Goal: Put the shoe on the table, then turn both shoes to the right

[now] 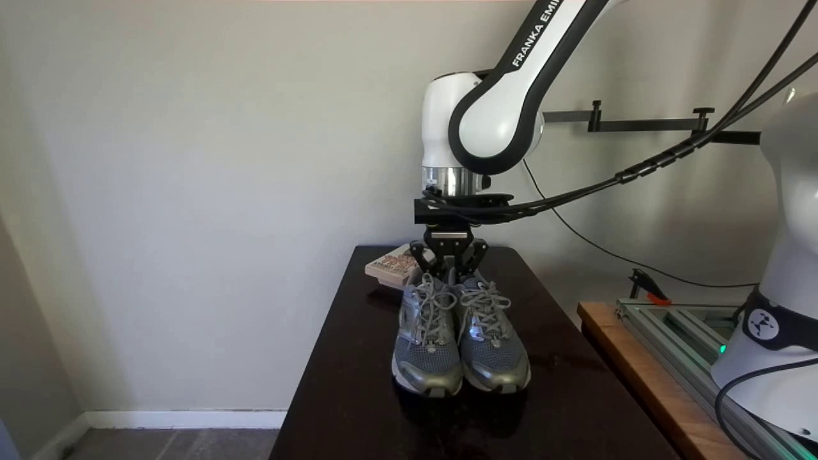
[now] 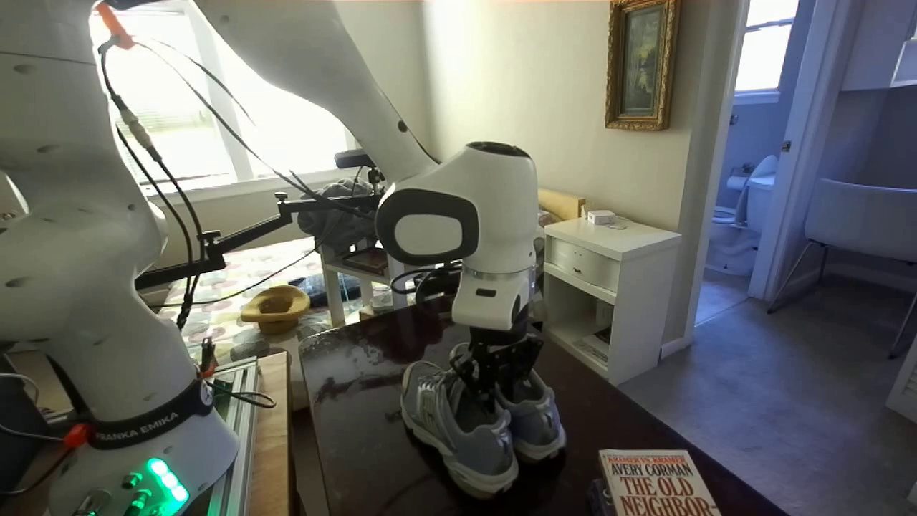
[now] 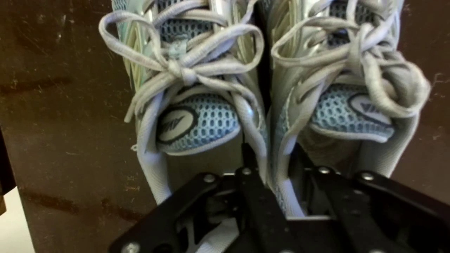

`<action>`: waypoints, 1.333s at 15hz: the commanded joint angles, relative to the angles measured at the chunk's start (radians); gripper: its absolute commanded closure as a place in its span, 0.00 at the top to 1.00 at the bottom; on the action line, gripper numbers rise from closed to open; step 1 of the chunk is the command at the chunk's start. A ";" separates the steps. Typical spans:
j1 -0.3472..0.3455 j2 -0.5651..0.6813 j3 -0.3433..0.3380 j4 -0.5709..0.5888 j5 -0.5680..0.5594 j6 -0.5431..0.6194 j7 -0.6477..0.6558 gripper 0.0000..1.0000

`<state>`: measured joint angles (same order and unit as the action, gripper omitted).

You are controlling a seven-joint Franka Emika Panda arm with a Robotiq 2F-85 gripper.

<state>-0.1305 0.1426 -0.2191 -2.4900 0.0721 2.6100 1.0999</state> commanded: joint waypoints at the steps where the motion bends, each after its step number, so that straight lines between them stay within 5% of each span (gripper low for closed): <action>1: 0.010 -0.050 -0.012 -0.025 -0.047 0.004 0.023 0.60; 4: 0.009 -0.069 -0.018 -0.019 -0.116 -0.026 0.017 0.82; 7: -0.007 -0.120 -0.003 -0.030 -0.144 -0.066 -0.129 0.99; 12: -0.021 -0.197 0.004 -0.038 -0.236 -0.134 -0.331 1.00; 20: -0.029 -0.300 0.023 -0.067 -0.196 -0.207 -0.801 1.00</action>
<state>-0.1444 -0.0882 -0.2125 -2.5166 -0.1370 2.4271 0.4520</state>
